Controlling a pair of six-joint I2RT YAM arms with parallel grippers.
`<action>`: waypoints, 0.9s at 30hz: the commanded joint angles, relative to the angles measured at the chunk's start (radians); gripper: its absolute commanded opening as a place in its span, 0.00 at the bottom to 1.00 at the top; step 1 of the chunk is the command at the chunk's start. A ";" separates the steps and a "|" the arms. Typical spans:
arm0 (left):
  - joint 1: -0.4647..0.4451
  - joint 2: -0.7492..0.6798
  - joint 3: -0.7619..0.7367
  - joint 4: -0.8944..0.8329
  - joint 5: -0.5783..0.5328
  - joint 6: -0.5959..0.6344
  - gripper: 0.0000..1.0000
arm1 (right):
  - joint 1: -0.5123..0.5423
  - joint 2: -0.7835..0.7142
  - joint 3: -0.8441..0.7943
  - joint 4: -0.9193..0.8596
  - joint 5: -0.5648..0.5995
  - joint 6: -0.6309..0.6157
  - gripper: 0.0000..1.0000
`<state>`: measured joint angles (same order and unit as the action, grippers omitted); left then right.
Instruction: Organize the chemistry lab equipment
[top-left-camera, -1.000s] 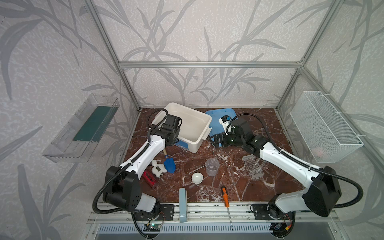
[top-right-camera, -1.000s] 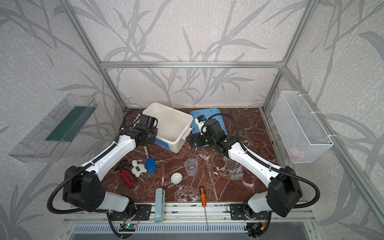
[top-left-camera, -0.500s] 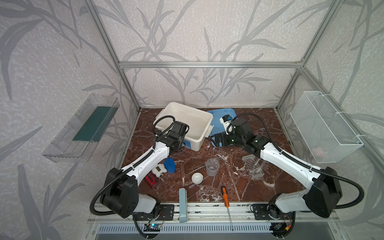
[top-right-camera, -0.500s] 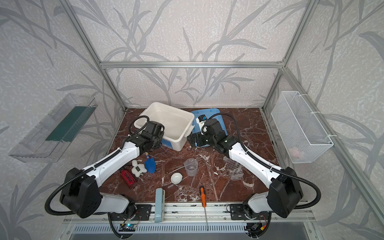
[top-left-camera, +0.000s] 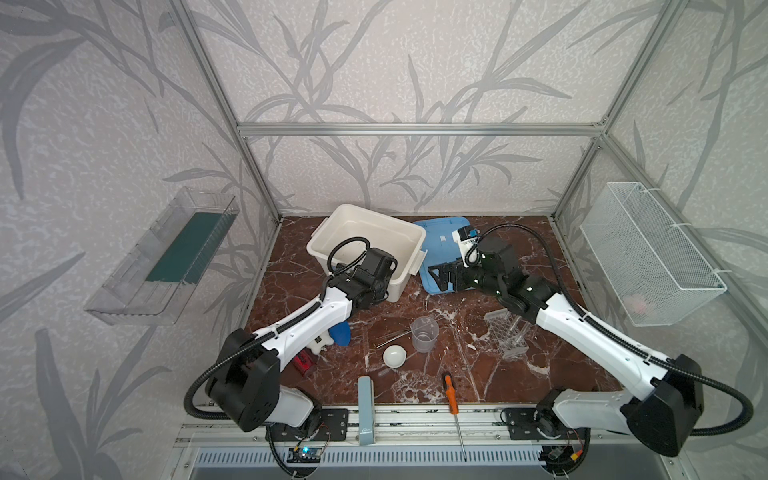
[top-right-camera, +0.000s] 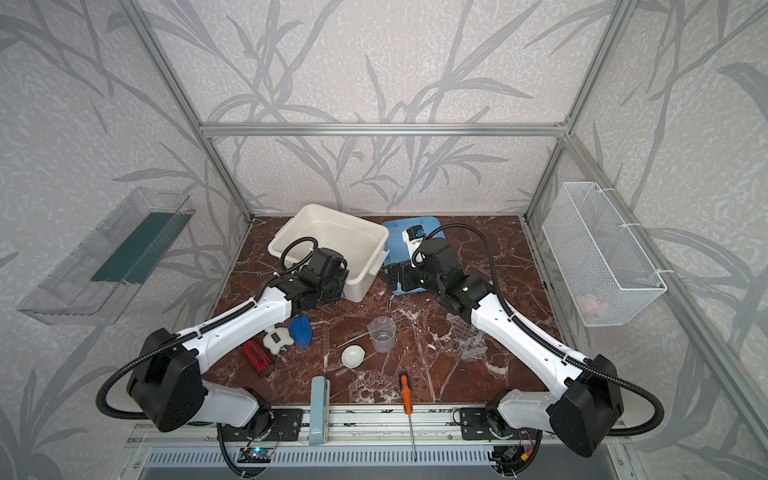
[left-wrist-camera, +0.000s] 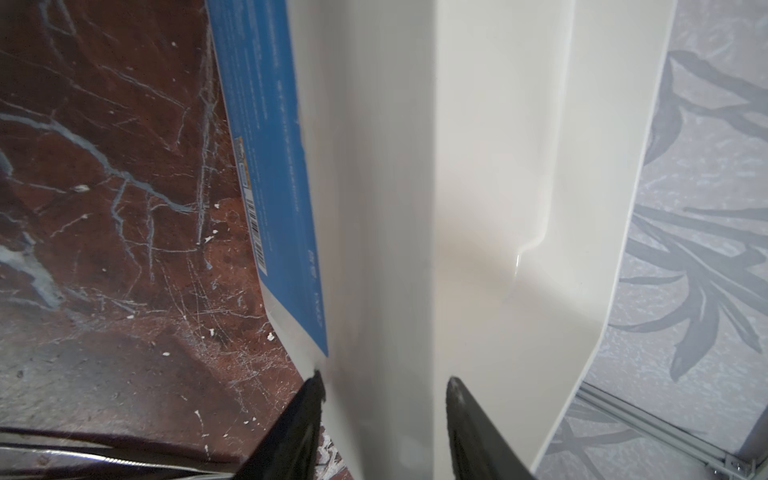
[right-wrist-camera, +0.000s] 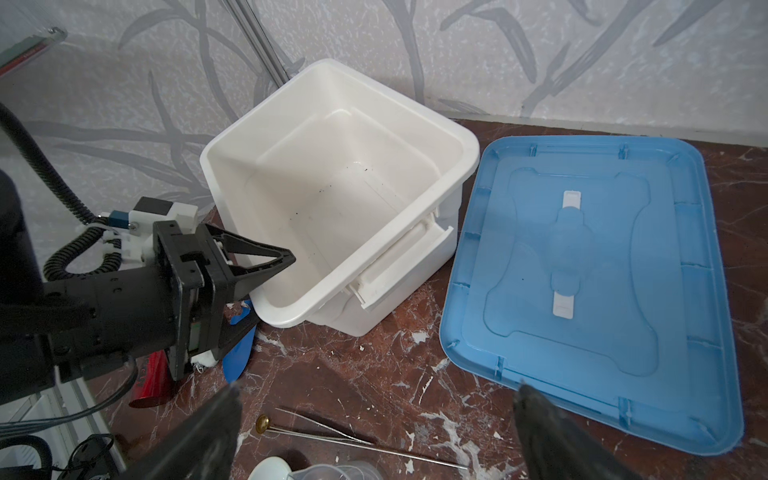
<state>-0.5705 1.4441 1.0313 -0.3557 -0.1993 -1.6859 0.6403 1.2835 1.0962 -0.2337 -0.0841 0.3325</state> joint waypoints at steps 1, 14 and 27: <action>-0.008 0.016 0.039 -0.036 -0.027 -0.060 0.45 | -0.004 -0.017 -0.014 -0.016 0.021 -0.010 1.00; -0.033 0.163 0.167 -0.074 -0.149 -0.242 0.31 | -0.006 -0.026 -0.024 -0.038 0.038 -0.028 1.00; -0.062 0.285 0.293 -0.113 -0.211 -0.252 0.54 | -0.029 -0.061 -0.040 -0.065 0.046 -0.046 1.00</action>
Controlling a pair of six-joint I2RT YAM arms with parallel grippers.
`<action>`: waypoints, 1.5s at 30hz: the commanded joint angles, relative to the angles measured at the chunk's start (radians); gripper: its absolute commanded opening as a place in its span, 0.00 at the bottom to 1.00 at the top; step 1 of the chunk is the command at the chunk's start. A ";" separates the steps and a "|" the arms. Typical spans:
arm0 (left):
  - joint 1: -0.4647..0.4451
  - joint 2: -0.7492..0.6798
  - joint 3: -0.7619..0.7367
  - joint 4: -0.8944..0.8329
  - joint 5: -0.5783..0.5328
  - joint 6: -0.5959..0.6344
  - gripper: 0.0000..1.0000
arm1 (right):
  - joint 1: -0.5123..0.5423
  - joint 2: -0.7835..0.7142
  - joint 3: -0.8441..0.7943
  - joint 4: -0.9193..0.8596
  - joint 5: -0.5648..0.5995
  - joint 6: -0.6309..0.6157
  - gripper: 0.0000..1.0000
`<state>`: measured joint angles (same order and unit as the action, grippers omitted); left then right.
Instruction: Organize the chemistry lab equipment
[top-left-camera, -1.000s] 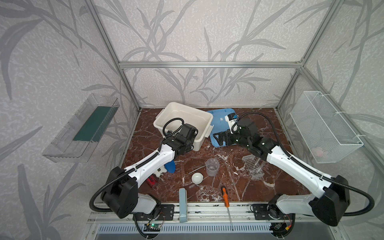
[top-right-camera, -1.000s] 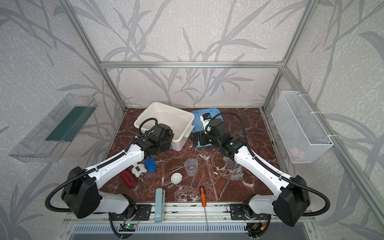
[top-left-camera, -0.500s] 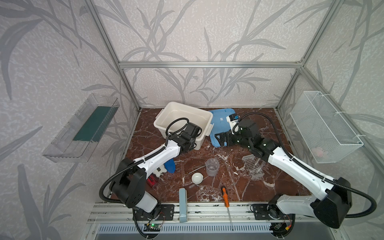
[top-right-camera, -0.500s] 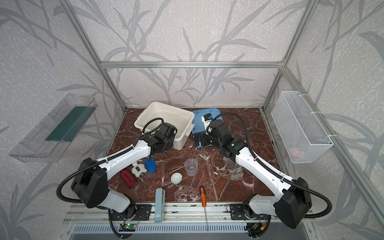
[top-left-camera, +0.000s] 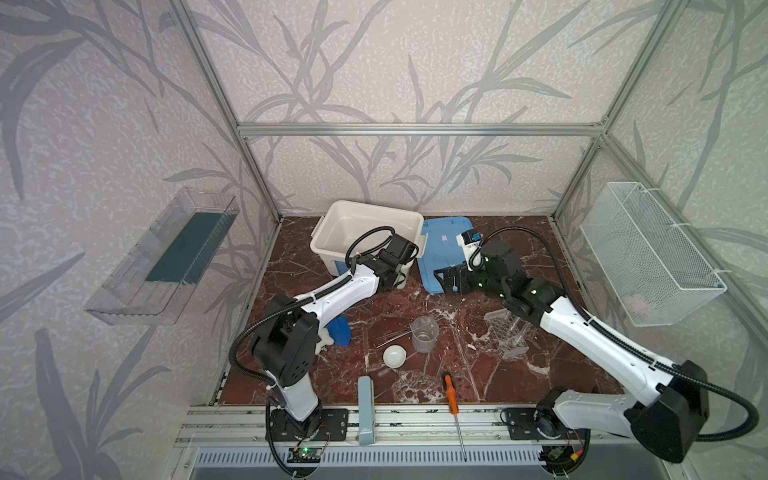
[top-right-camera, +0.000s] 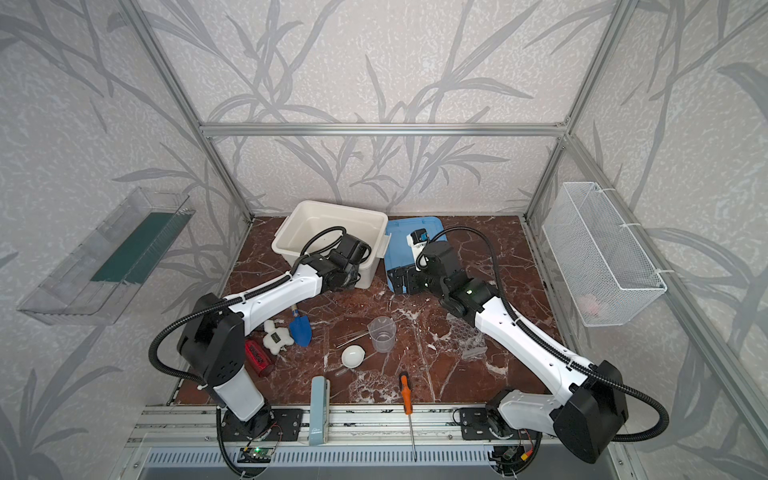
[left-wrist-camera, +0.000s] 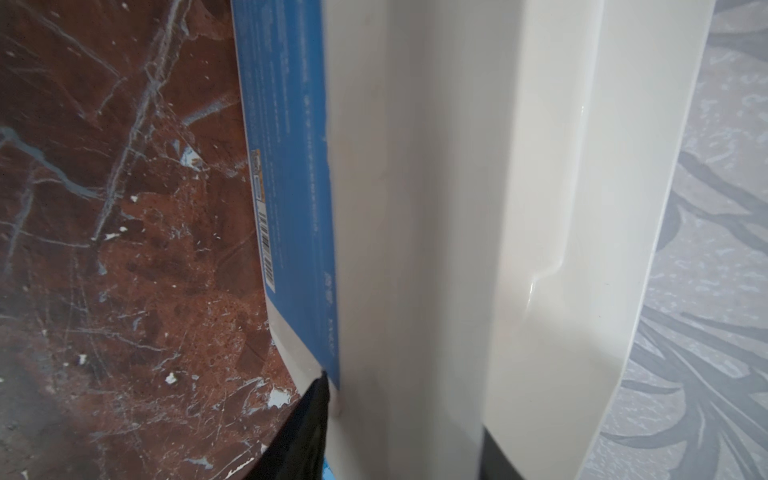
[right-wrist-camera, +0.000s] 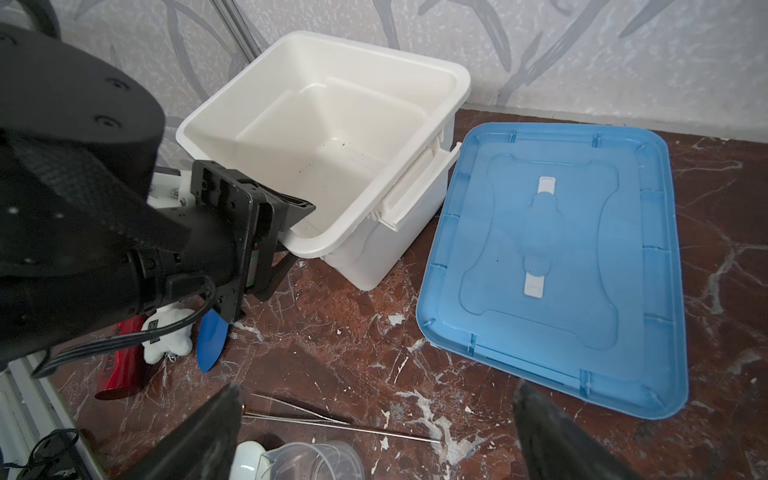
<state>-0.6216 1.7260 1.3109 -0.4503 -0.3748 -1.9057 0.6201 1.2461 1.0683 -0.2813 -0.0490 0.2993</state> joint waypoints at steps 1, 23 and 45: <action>-0.012 -0.005 0.012 -0.014 -0.049 -0.019 0.60 | -0.010 -0.025 -0.013 -0.017 0.011 -0.012 1.00; 0.333 -0.182 -0.066 -0.240 -0.010 0.229 0.69 | -0.021 -0.011 -0.002 -0.013 -0.006 -0.003 1.00; 0.308 -0.256 -0.091 -0.313 -0.047 0.027 0.36 | -0.020 -0.010 -0.010 -0.009 -0.004 -0.008 1.00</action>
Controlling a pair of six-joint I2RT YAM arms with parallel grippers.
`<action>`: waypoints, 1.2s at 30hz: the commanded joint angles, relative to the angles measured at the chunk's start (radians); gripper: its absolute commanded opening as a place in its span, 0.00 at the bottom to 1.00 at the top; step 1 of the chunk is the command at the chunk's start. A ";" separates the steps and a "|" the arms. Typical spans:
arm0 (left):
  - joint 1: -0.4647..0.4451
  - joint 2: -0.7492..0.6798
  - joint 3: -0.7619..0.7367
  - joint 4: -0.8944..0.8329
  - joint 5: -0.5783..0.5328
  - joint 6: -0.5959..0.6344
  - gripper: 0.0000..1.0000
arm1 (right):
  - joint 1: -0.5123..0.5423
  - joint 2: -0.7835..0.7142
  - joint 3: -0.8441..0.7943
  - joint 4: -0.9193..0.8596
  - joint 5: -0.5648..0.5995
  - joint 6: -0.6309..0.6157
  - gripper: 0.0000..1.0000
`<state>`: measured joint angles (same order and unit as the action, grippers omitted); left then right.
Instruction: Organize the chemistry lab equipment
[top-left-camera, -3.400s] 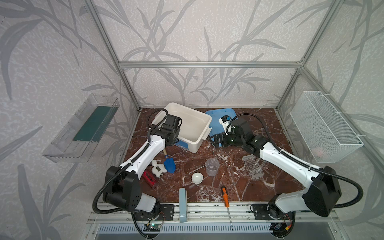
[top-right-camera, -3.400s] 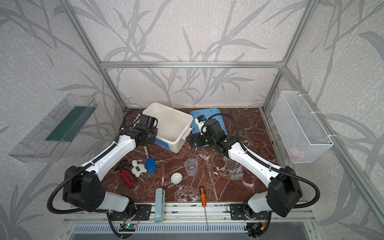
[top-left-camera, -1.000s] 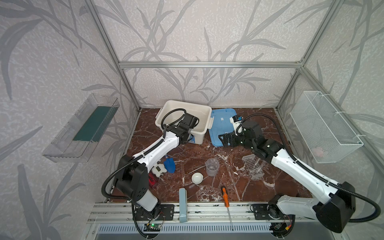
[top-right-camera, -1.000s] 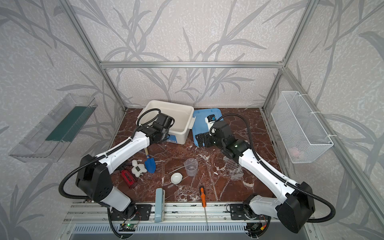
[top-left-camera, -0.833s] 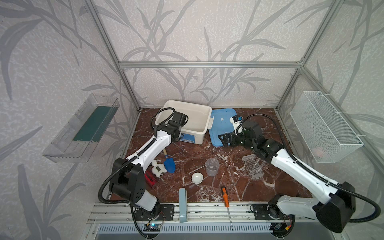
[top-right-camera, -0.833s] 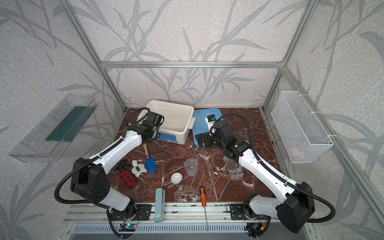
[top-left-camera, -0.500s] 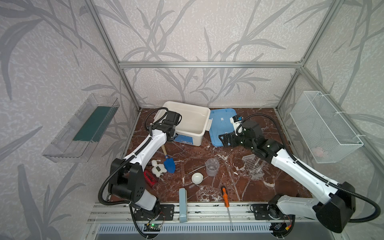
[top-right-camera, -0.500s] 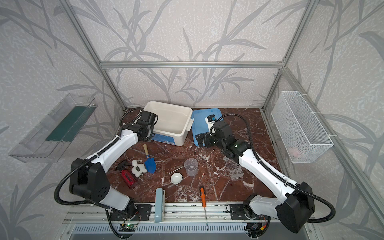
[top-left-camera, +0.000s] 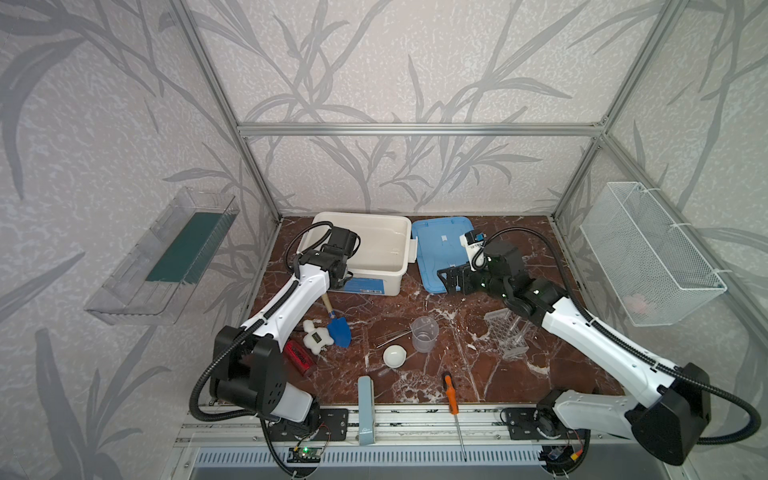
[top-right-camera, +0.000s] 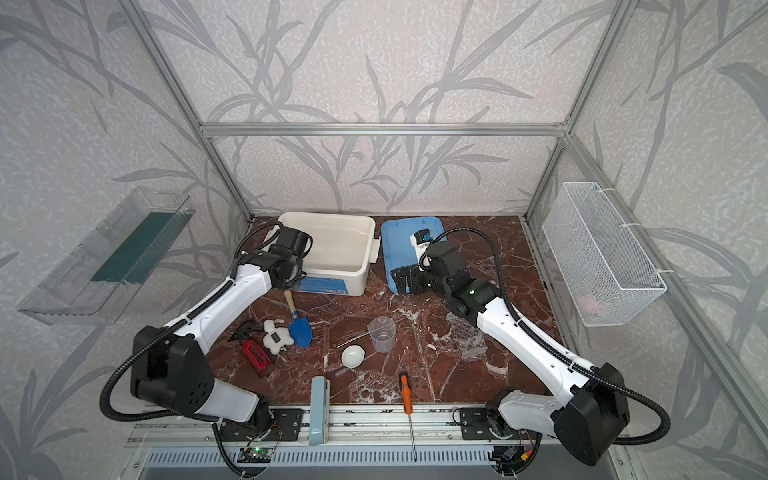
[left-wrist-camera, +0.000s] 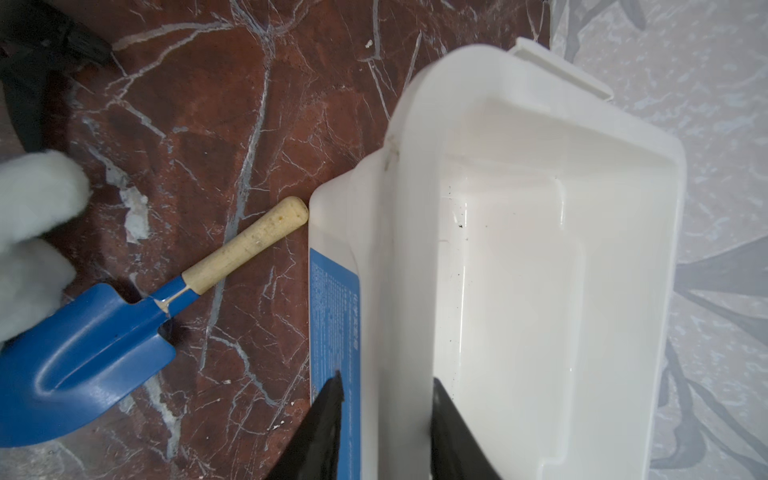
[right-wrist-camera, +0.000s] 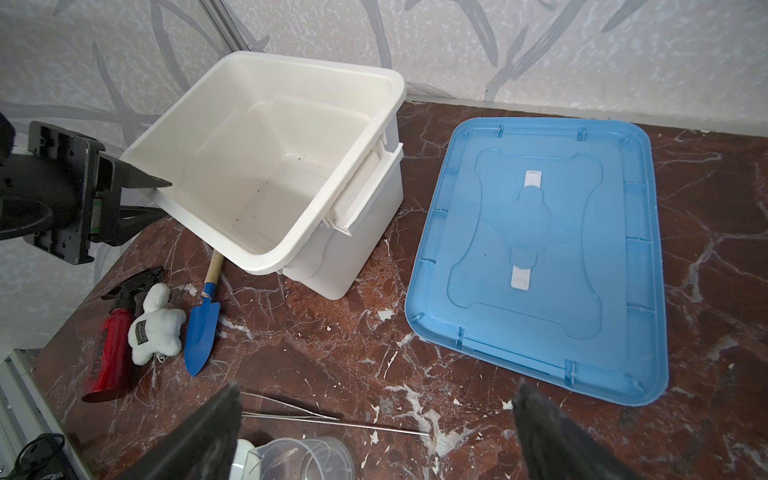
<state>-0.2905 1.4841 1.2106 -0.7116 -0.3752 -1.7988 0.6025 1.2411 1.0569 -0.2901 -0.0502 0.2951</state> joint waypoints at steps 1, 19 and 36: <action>-0.029 -0.008 0.012 -0.050 -0.037 -0.085 0.37 | -0.004 -0.006 0.000 -0.002 -0.002 -0.004 1.00; -0.112 -0.202 -0.045 0.001 -0.013 0.219 0.97 | -0.004 -0.081 0.036 -0.166 -0.069 -0.037 0.99; -0.250 -0.567 -0.220 -0.017 0.448 1.017 0.99 | -0.003 -0.255 -0.066 -0.347 -0.126 -0.058 0.99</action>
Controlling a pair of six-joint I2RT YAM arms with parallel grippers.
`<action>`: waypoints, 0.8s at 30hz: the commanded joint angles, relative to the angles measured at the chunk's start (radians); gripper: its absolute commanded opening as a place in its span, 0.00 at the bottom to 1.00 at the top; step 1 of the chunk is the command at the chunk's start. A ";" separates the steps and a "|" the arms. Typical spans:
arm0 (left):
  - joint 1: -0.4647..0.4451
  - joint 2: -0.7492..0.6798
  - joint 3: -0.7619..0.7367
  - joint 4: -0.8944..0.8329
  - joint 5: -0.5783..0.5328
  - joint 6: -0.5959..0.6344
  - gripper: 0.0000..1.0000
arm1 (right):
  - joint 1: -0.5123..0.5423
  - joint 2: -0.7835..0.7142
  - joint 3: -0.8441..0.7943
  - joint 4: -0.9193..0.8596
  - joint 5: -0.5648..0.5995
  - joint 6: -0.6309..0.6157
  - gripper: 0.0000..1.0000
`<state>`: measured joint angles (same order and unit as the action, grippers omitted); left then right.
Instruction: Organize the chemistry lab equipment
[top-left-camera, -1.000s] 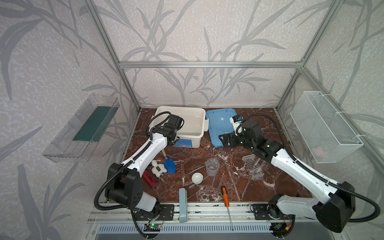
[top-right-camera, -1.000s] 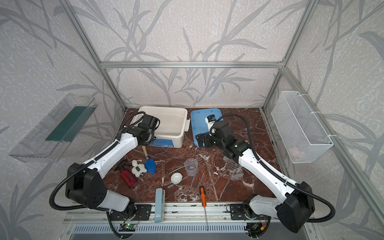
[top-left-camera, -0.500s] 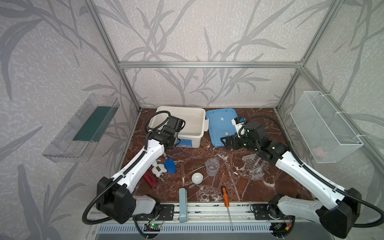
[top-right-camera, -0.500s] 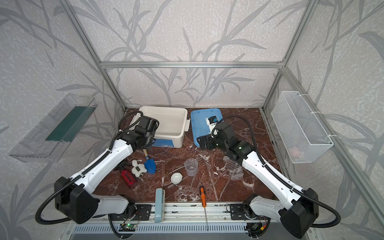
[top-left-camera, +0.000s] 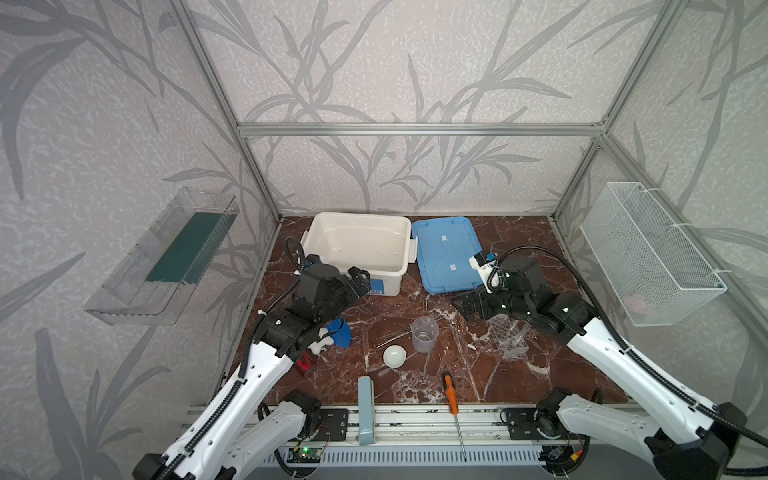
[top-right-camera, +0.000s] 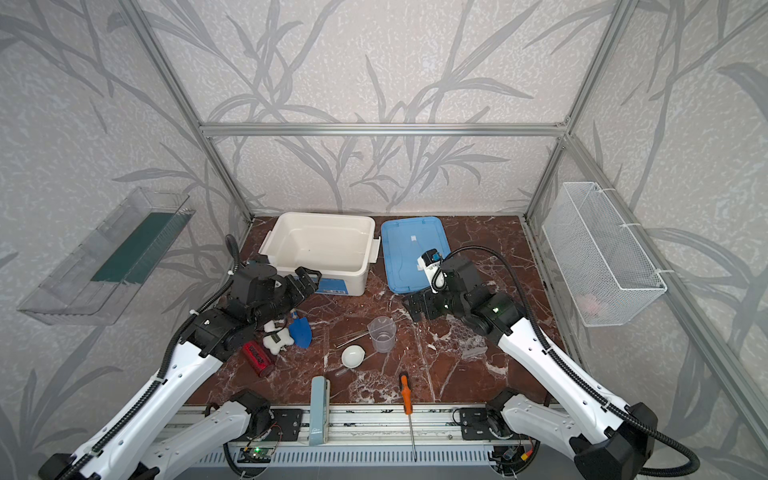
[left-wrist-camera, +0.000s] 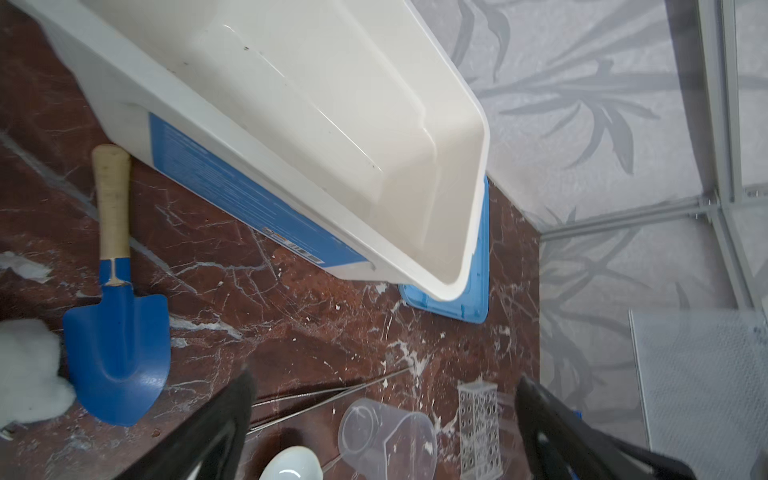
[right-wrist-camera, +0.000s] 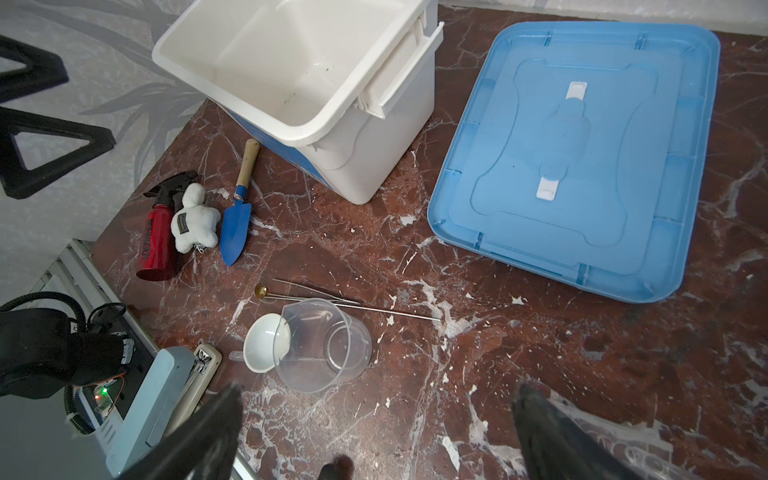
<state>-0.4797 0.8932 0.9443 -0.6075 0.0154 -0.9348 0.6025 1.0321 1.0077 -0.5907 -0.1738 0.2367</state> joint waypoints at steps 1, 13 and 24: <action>-0.089 0.041 0.061 -0.155 0.058 0.155 0.99 | -0.005 -0.055 -0.021 -0.053 0.001 0.008 0.99; -0.508 0.249 0.062 -0.104 -0.145 -0.050 0.99 | -0.004 -0.035 -0.025 -0.116 -0.003 0.051 0.99; -0.581 0.438 -0.011 0.139 -0.137 -0.182 0.99 | -0.004 -0.053 -0.059 -0.124 0.044 0.055 0.99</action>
<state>-1.0595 1.3159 0.9421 -0.5533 -0.0864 -1.0637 0.6018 0.9997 0.9577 -0.6880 -0.1570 0.2909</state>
